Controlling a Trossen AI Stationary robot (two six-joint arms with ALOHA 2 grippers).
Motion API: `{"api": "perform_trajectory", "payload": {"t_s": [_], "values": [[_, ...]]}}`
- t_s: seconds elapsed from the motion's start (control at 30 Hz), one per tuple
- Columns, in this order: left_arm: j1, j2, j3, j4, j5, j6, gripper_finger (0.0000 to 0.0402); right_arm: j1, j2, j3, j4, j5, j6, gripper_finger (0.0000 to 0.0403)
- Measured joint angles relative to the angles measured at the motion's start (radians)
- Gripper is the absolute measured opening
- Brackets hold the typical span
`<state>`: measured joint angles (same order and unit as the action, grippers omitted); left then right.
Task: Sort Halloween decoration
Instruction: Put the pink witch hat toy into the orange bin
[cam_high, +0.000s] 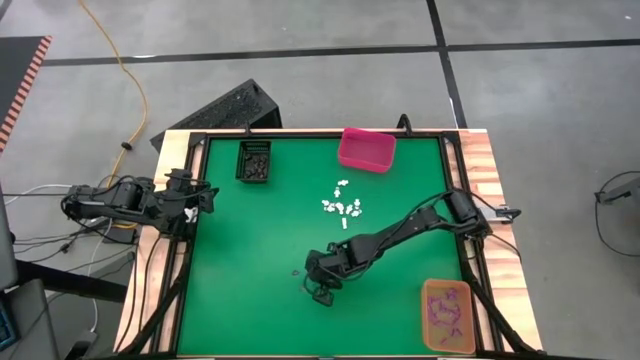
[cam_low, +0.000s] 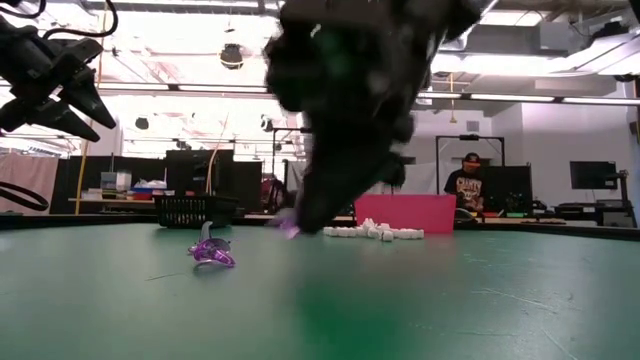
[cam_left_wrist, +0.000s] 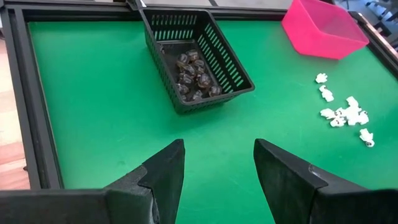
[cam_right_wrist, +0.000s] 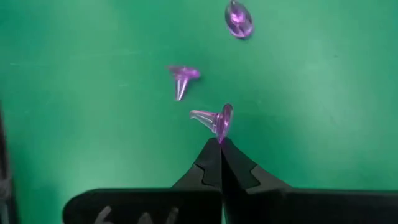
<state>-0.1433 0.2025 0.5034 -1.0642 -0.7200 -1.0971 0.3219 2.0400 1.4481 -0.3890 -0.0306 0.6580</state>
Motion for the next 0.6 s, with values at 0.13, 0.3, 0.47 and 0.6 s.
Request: {"api": "perform_trajectory", "payload": {"t_s": [0.13, 0.3, 0.47, 0.6], "values": [[0.0, 0.001, 0.0, 0.0, -0.006, -0.006, 0.0183, 0.007, -0.065, 0.001, -0.109, 0.001, -0.016, 0.0014], [0.0, 0.0, 0.0, 0.0, -0.011, -0.007, 0.0183, 0.026, -0.165, 0.001, -0.321, 0.003, 0.0, 0.0014], [0.0, 0.0, 0.0, 0.0, -0.002, -0.011, 0.0183, 0.11, -0.273, 0.001, -0.508, 0.038, 0.134, 0.0014], [0.0, 0.0, 0.0, 0.0, -0.002, -0.017, 0.0183, 0.213, -0.337, 0.001, -0.617, 0.048, 0.292, 0.0014]]}}
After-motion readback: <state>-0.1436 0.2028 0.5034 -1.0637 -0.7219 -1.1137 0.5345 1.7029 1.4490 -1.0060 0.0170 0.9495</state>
